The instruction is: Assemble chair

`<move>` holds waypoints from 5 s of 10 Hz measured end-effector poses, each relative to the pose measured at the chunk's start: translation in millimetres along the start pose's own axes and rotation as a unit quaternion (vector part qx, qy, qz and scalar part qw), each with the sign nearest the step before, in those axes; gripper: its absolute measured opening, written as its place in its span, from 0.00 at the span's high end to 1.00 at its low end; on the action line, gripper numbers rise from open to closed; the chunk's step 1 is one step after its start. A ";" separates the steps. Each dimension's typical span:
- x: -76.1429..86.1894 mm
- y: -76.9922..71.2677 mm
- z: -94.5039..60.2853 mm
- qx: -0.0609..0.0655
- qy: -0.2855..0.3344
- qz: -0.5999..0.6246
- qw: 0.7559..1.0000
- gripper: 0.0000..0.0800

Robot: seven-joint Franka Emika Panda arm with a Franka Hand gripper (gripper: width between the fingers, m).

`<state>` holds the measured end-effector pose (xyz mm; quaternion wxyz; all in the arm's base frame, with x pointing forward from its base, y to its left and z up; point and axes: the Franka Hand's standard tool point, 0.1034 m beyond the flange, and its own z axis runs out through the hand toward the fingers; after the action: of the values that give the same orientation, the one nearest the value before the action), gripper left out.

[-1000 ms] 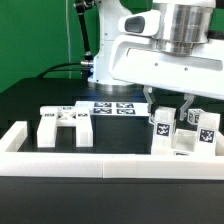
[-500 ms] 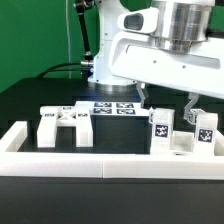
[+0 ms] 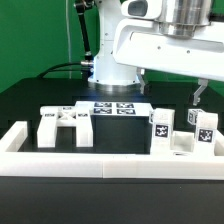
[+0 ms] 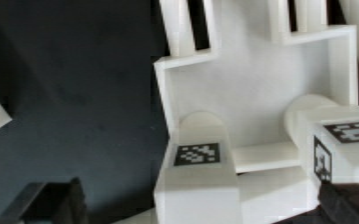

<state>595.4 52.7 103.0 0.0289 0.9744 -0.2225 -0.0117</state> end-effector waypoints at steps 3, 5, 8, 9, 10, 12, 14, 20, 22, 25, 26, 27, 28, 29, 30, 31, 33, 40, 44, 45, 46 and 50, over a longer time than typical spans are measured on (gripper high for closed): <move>-2.3 -3.2 2.5 0.000 -0.001 -0.003 1.000 0.19; -13.9 -6.7 5.1 0.001 -0.001 -0.037 0.999 0.19; -18.1 3.1 7.0 0.010 0.002 -0.100 0.995 0.19; -19.0 1.9 7.4 0.009 0.001 -0.100 0.995 0.19; -19.1 1.8 7.4 0.009 0.001 -0.101 0.995 0.19; -11.2 7.0 13.7 0.021 0.015 -0.112 0.993 0.19; -8.4 8.7 15.1 0.028 0.021 -0.119 0.992 0.19; -6.5 11.4 21.0 0.049 0.024 -0.107 0.993 0.19; -8.1 6.7 27.5 0.049 0.032 -0.113 0.992 0.19; -7.4 4.7 34.8 0.048 0.040 -0.119 0.991 0.19; -7.4 4.8 34.9 0.048 0.040 -0.119 0.991 0.19; -7.5 4.8 35.1 0.048 0.040 -0.119 0.991 0.19; -7.0 6.2 36.5 0.047 0.041 -0.127 0.990 0.19; -7.9 4.7 40.9 0.046 0.042 -0.129 0.990 0.19; -8.9 3.3 45.6 0.045 0.042 -0.132 0.989 0.19; -9.0 4.5 48.8 0.043 0.041 -0.133 0.989 0.19; -8.8 8.6 57.6 0.039 0.039 -0.133 0.990 0.19; -8.6 13.8 71.9 0.033 0.037 -0.142 0.989 0.19; -16.0 8.4 87.3 0.028 0.034 -0.148 0.988 0.19; -17.0 8.9 89.7 0.027 0.032 -0.148 0.988 0.19; -17.7 9.4 92.6 0.026 0.032 -0.149 0.988 0.19; -19.0 9.8 95.7 0.025 0.030 -0.149 0.988 0.51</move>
Offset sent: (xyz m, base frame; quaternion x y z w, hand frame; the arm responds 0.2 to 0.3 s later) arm -0.0132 0.0164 -0.0035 -0.0057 0.0054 -0.0470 0.9989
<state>570.7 47.2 8.3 0.0096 0.9970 -0.0740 0.0191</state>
